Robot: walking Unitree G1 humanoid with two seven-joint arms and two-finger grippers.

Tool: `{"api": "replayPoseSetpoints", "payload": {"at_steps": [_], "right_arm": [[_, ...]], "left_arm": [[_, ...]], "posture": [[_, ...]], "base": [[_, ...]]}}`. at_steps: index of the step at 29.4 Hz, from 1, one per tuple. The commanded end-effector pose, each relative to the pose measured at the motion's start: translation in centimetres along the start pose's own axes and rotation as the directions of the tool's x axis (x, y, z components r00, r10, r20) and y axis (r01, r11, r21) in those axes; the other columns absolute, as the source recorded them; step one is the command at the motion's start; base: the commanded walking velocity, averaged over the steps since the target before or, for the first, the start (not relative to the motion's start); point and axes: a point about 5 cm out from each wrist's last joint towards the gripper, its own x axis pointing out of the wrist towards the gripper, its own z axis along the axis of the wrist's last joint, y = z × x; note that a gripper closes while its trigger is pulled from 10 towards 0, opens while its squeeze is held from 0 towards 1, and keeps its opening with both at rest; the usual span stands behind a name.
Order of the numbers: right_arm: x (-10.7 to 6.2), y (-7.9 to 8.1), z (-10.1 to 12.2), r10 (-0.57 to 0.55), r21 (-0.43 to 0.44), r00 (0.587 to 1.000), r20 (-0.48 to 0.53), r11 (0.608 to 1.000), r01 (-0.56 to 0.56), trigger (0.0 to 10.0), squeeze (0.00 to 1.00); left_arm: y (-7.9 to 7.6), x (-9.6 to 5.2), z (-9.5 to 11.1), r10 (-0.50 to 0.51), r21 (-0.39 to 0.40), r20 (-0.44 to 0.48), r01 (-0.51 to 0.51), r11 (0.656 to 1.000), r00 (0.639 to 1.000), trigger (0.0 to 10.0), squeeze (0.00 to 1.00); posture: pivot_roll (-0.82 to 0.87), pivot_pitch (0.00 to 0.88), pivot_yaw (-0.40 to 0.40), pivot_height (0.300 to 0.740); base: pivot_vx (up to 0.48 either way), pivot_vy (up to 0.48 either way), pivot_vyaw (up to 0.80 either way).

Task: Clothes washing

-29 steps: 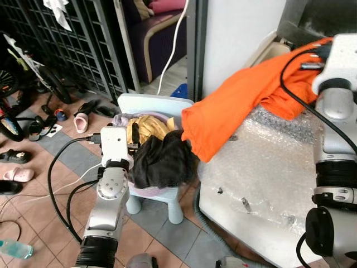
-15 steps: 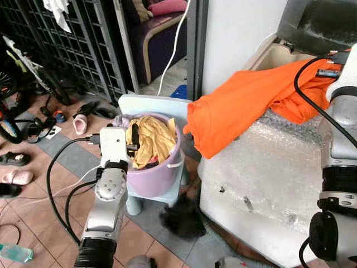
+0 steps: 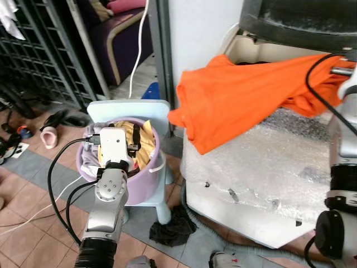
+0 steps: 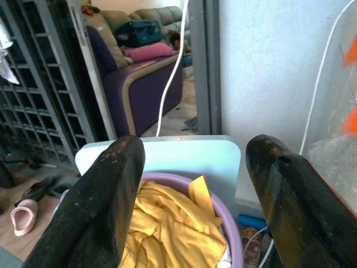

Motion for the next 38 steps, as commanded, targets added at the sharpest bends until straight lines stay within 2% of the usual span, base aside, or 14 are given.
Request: {"api": "replayPoseSetpoints", "payload": {"at_steps": [1, 5, 9, 15, 19, 21, 23, 26, 29, 31, 33, 36, 37, 38], "right_arm": [[0.8, -1.0, 0.9, -0.063, -0.001, 0.998, 0.021, 0.998, 0.063, 10.0, 0.0], [1.4, -1.3, 1.1, -0.054, -0.004, 0.998, 0.028, 0.999, 0.054, 10.0, 0.0], [0.4, 1.3, 1.0, 0.089, 0.031, 0.995, 0.039, 0.995, -0.09, 10.0, 0.0], [-2.8, 6.3, 1.2, 0.374, 0.095, 0.923, 0.092, 0.919, -0.382, 10.0, 0.0], [-3.2, 7.0, 1.5, 0.423, 0.087, 0.899, 0.115, 0.897, -0.433, 10.0, 0.0], [-3.2, 8.1, 1.8, 0.49, 0.063, 0.864, 0.119, 0.865, -0.499, 10.0, 0.0], [-2.0, 9.7, 2.7, 0.551, 0.038, 0.83, 0.087, 0.83, -0.556, 10.0, 0.0], [-0.4, 9.7, 4.4, 0.531, 0.068, 0.842, 0.096, 0.841, -0.537, 10.0, 0.0], [2.6, 7.6, 8.5, 0.372, 0.134, 0.911, 0.178, 0.908, -0.397, 10.0, 0.0], [2.6, 7.6, 8.5, 0.372, 0.134, 0.911, 0.178, 0.908, -0.397, 10.0, 0.0], [4.0, 4.9, 11.8, 0.2, 0.124, 0.929, 0.312, 0.961, -0.249, 10.0, 0.0], [4.2, 4.0, 12.7, 0.146, 0.117, 0.919, 0.366, 0.972, -0.202, 10.0, 0.0], [3.9, 3.9, 12.1, 0.151, 0.093, 0.916, 0.372, 0.976, -0.198, 10.0, 0.0], [2.9, 4.8, 9.2, 0.209, 0.052, 0.925, 0.317, 0.97, -0.237, 10.0, 0.0]], "left_arm": [[0.2, 0.1, 0.2, 0.001, 0.004, 0.006, -0.001, 1.0, 1.0, 10.0, 0.0], [0.2, 0.0, 0.1, 0.002, 0.004, 0.005, -0.002, 1.0, 1.0, 10.0, 0.0], [0.0, -0.1, 0.2, -0.005, 0.002, 0.016, 0.005, 1.0, 1.0, 10.0, 0.0], [0.1, -0.2, 0.3, -0.011, 0.0, 0.026, 0.011, 1.0, 1.0, 10.0, 0.0], [0.1, -0.3, 0.3, -0.013, -0.002, 0.027, 0.013, 1.0, 1.0, 10.0, 0.0], [0.1, -0.2, 0.3, -0.015, -0.004, 0.028, 0.015, 1.0, 1.0, 10.0, 0.0], [-0.2, -0.2, 0.2, -0.02, -0.01, 0.025, 0.02, 1.0, 0.999, 10.0, 0.0], [-0.5, -0.1, 0.2, -0.023, -0.014, 0.023, 0.023, 1.0, 0.999, 10.0, 0.0], [-0.6, -0.2, 0.1, -0.019, -0.019, 0.012, 0.019, 1.0, 1.0, 10.0, 0.0], [-0.6, -0.2, 0.1, -0.019, -0.019, 0.012, 0.019, 1.0, 1.0, 10.0, 0.0], [-0.6, -0.3, -0.1, -0.004, -0.024, 0.007, 0.005, 1.0, 1.0, 10.0, 0.0], [-0.5, -0.5, -0.1, 0.002, -0.026, 0.005, -0.002, 1.0, 1.0, 10.0, 0.0], [-0.5, -0.6, -0.2, 0.006, -0.028, 0.002, -0.006, 1.0, 1.0, 10.0, 0.0], [-0.6, -0.7, -0.4, 0.003, -0.03, -0.003, -0.003, 1.0, 1.0, 10.0, 0.0]], "posture": [[-0.07, 0.0, 0.083, 0.74], [-0.07, 0.0, 0.081, 0.74], [-0.07, 0.0, 0.079, 0.74], [-0.06, 0.0, 0.08, 0.74], [-0.07, 0.0, 0.081, 0.74], [-0.07, 0.0, 0.079, 0.74], [-0.07, 0.0, 0.079, 0.74], [-0.07, 0.0, 0.073, 0.74], [-0.07, 0.0, 0.058, 0.74], [-0.07, 0.0, 0.058, 0.74], [-0.06, 0.0, 0.044, 0.74], [-0.06, 0.0, 0.044, 0.74], [-0.06, 0.0, 0.042, 0.74], [-0.06, 0.0, 0.049, 0.74]], "base": [[0.0, 0.0, -0.79], [0.0, 0.0, -0.78], [0.0, 0.0, -0.7], [0.219, 0.0, 0.0], [0.32, 0.0, 0.0], [0.332, 0.0, 0.0], [0.328, 0.0, 0.0], [0.289, 0.0, 0.0], [0.0, 0.0, 0.0], [0.0, 0.0, 0.0], [0.0, 0.0, 0.0], [0.0, 0.0, 0.0], [0.0, 0.0, 0.0], [0.0, 0.0, 0.0]]}}
